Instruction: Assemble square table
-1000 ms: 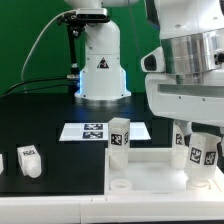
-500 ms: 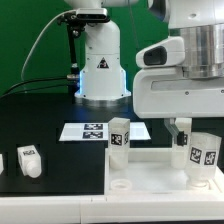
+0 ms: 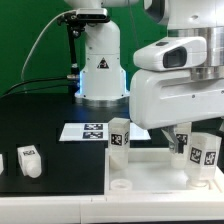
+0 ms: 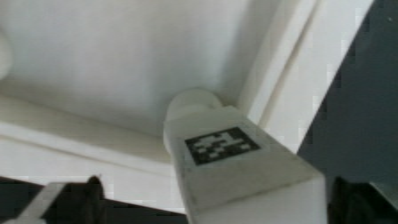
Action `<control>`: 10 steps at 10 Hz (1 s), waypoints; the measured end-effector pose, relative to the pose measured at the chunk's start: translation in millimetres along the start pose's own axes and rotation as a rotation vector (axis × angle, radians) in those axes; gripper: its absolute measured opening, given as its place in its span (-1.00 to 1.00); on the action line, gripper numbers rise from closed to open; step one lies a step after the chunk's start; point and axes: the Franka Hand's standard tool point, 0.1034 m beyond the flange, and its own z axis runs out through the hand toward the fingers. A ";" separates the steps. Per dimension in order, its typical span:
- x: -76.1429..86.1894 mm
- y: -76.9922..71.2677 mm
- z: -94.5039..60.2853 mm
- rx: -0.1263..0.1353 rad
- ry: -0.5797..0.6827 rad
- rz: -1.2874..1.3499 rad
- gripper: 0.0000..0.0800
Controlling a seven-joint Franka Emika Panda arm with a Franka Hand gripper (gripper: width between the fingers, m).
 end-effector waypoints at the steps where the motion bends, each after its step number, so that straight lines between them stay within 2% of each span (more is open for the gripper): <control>1: 0.0 0.2 0.0 0.000 0.000 0.014 0.31; 2: -0.1 0.1 0.2 0.000 0.000 0.027 -0.06; 3: -0.1 0.0 0.2 0.000 0.000 0.067 -0.29; 6: 0.0 -0.5 0.6 0.002 0.000 0.301 -0.29; 9: 2.3 -5.5 2.2 0.007 0.014 0.837 -0.29; 10: 2.7 -7.1 2.9 0.018 0.010 1.042 -0.29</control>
Offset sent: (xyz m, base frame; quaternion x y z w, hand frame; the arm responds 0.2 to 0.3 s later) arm 0.0000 0.0000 0.0000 0.0000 0.0000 0.1938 0.9810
